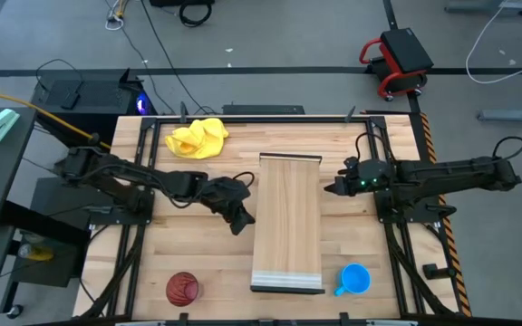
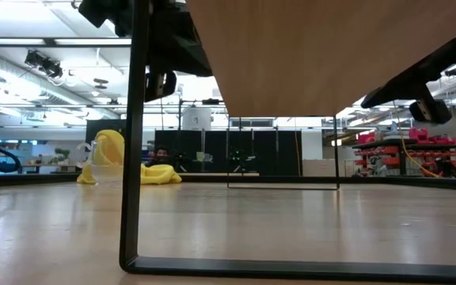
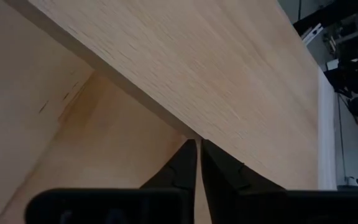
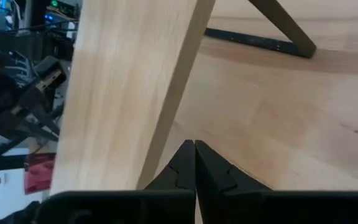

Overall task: Stack small to large cups/mugs on shelf
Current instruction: Adjust the shelf on the table

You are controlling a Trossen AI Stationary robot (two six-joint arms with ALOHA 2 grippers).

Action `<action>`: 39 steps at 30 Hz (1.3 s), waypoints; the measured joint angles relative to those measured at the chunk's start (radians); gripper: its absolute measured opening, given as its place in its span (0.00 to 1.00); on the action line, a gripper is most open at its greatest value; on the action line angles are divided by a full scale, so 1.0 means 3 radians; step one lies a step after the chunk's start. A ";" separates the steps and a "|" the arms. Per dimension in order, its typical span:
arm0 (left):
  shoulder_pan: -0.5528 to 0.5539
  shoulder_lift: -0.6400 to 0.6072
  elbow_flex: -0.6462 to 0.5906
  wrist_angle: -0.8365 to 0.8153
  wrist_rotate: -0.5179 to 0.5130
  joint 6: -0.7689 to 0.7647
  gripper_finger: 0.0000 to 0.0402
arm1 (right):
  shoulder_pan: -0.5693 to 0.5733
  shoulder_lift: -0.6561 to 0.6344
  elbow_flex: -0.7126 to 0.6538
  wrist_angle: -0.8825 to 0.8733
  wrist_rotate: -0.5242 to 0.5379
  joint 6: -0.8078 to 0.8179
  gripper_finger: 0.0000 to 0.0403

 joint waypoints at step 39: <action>0.0117 -0.0063 0.0505 -0.1515 -0.0085 0.0295 0.04 | -0.0047 0.0138 0.0003 0.0205 0.0038 -0.0088 0.01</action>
